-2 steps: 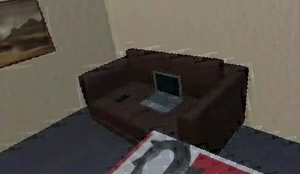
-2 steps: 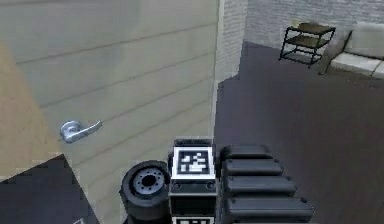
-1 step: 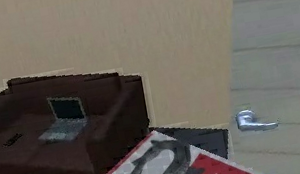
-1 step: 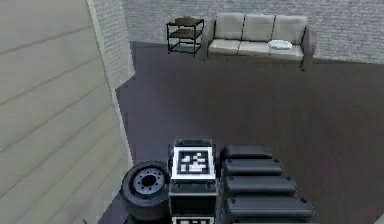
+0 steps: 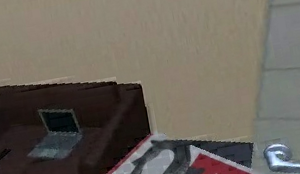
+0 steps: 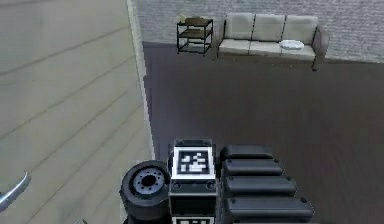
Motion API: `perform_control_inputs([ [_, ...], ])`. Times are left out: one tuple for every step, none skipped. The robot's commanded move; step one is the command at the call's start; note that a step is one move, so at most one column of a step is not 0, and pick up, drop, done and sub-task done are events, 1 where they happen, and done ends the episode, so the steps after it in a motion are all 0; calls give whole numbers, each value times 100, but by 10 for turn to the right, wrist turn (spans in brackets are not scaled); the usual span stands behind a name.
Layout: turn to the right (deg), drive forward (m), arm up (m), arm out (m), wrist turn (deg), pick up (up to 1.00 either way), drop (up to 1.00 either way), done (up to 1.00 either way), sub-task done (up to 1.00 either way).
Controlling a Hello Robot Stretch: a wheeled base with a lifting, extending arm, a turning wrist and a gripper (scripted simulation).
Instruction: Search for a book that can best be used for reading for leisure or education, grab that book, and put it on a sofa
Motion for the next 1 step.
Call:
perform_control_inputs([
  [-450,0,0,0,0,0,0,0,0],
])
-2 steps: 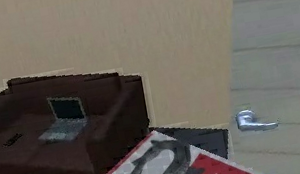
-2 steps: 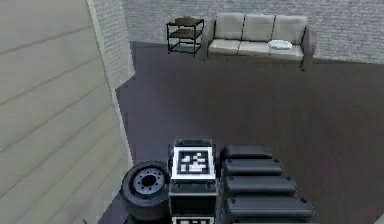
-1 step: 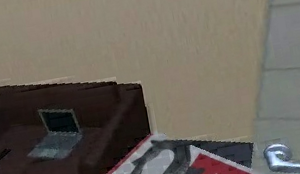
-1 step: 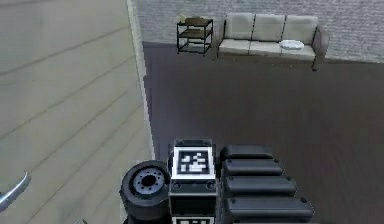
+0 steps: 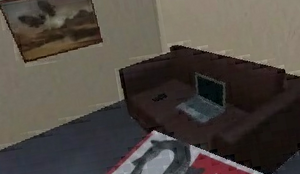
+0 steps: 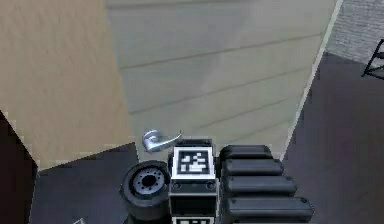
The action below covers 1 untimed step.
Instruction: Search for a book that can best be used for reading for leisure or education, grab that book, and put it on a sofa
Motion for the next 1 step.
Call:
perform_control_inputs([
  [-450,0,0,0,0,0,0,0,0],
])
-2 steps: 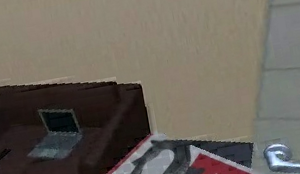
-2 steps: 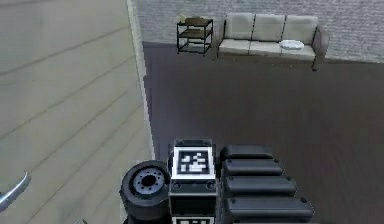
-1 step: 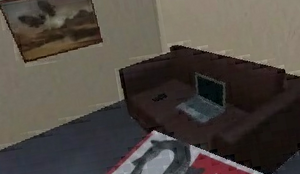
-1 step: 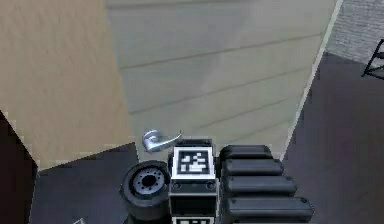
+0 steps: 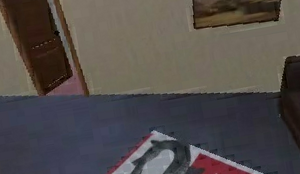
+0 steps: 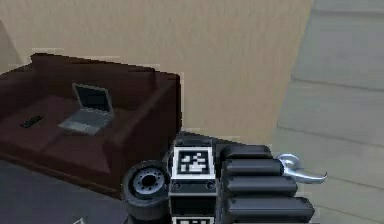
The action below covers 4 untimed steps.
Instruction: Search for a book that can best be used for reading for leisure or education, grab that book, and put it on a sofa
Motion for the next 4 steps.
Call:
perform_control_inputs([
  [-450,0,0,0,0,0,0,0,0],
  [-240,0,0,0,0,0,0,0,0],
  [0,5,0,0,0,0,0,0,0],
  [-30,0,0,0,0,0,0,0,0],
])
